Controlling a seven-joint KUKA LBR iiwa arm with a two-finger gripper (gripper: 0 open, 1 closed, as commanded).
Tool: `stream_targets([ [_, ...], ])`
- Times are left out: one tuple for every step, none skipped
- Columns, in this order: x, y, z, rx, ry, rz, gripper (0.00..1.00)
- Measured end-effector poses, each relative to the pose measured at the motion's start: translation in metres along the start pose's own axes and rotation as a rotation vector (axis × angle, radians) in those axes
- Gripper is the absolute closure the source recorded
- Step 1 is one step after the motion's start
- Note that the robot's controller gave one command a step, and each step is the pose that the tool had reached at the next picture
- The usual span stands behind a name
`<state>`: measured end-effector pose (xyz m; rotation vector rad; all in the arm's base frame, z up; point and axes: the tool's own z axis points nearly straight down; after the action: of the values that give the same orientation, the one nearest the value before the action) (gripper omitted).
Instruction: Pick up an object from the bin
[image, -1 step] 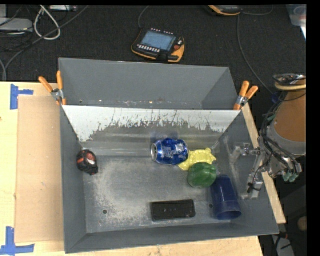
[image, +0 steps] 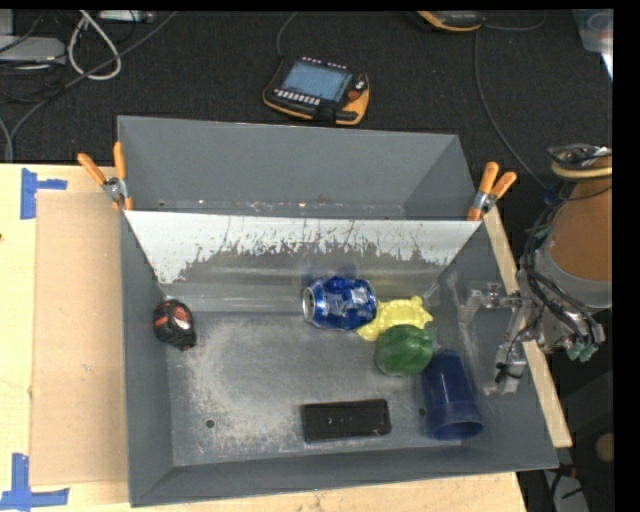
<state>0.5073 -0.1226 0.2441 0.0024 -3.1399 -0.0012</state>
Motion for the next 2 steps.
stream_targets([
  [0.001, 0.087, 0.133, -0.001, 0.0, 0.072, 0.0],
  [0.02, 0.086, 0.095, 0.003, -0.005, -0.095, 0.0],
])
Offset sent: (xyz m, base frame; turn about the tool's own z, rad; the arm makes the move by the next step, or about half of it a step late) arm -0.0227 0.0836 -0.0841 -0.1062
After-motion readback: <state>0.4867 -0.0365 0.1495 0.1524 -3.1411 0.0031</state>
